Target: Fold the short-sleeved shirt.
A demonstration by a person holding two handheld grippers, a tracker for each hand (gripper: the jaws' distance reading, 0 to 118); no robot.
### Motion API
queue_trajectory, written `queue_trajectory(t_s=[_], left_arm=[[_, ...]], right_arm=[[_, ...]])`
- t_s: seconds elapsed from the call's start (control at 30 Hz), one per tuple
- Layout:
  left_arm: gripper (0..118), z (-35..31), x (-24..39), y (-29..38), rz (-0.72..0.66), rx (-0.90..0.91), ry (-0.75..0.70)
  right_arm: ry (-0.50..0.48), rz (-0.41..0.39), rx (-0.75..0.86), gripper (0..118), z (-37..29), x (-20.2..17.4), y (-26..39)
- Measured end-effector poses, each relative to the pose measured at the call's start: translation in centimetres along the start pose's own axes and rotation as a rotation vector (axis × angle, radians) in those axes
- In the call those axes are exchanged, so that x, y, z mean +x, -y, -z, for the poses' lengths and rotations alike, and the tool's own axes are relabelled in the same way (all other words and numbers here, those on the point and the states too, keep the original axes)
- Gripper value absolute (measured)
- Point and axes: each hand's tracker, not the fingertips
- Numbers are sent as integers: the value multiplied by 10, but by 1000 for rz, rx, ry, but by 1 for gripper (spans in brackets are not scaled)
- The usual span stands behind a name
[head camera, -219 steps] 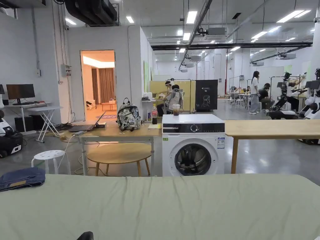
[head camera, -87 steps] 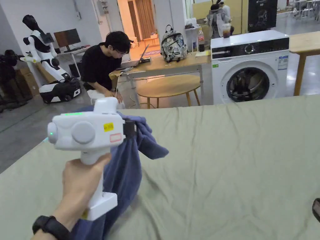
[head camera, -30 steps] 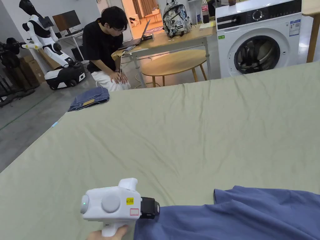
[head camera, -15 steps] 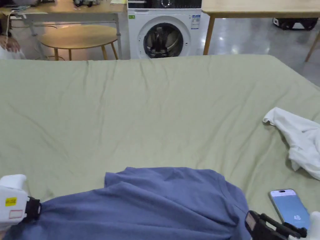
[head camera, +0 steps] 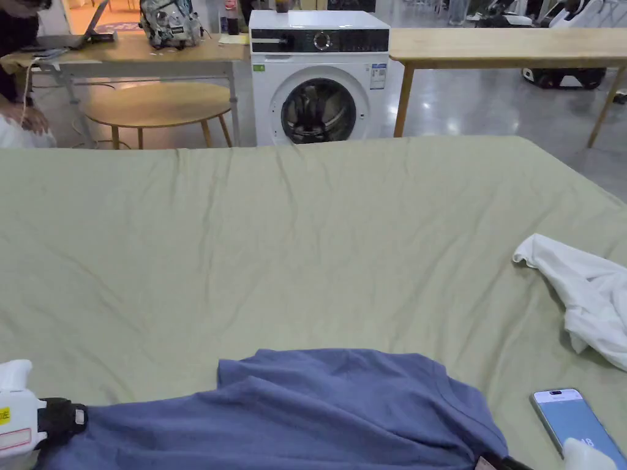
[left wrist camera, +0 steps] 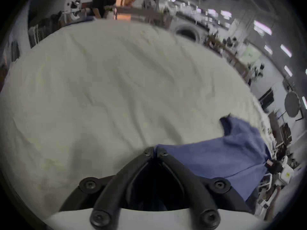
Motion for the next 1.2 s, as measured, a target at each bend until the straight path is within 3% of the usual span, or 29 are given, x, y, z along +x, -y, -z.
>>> queue_trajectory(t_s=[0.23,0.47,0.6,0.87,1.0,1.1,1.2], left_arm=[[0,-130,32,-39,155,408,126],[0,-230,47,-84,169,677,172],[0,-247,45,-115,185,739,169],[0,-253,73,-199,190,803,162],[0,-239,89,-225,228,799,108],[0,-228,99,-240,200,815,126],[0,-221,107,-254,193,818,111]], right_arm=[[-108,-194,127,4,-21,-58,-62],[-159,-293,317,4,-56,-112,-144],[-206,-294,386,4,-65,-139,-197],[-155,-376,469,4,-56,-210,-291],[-186,-374,493,4,-43,-234,-320],[-114,-467,519,4,-26,-257,-340],[-90,-469,515,4,-7,-271,-362]])
